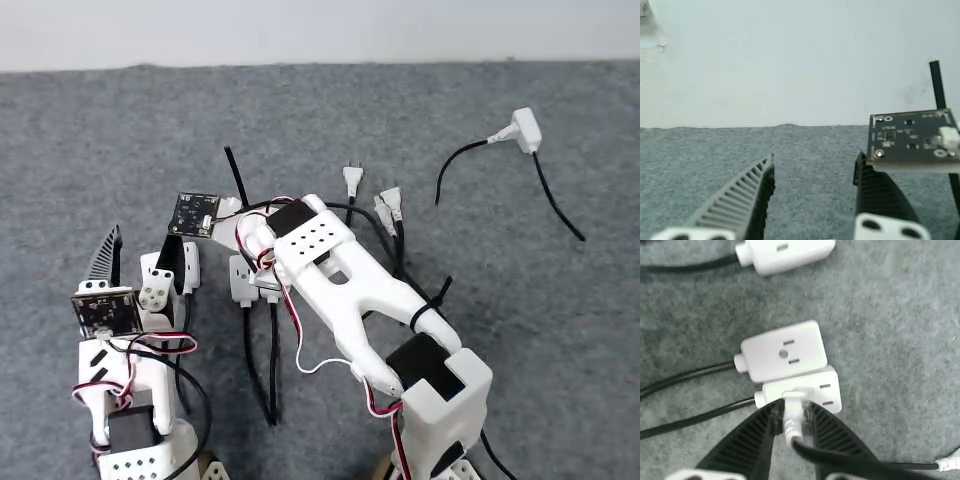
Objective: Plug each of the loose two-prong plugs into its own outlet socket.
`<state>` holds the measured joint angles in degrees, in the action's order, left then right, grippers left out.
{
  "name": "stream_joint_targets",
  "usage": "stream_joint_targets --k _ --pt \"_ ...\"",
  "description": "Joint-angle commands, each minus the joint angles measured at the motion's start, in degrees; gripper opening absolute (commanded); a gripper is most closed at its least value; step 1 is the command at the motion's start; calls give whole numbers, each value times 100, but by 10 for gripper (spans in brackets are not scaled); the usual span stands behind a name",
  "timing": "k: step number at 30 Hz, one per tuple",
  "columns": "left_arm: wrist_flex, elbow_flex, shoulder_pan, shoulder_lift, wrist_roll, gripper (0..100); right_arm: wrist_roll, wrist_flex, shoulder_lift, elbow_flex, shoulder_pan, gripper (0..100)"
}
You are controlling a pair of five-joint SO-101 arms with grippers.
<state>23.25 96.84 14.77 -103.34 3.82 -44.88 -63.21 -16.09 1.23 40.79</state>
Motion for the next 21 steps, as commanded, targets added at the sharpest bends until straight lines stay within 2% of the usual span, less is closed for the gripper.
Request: stream_joint_targets --k 1,6,21 --pt "-132 -48 35 -105 44 243 -264 13 -40 264 -22 9" --pt "-132 -48 35 -105 44 243 -466 312 -40 536 -48 9" --pt "-141 -75 70 -105 44 243 -378 286 -13 598 119 9"
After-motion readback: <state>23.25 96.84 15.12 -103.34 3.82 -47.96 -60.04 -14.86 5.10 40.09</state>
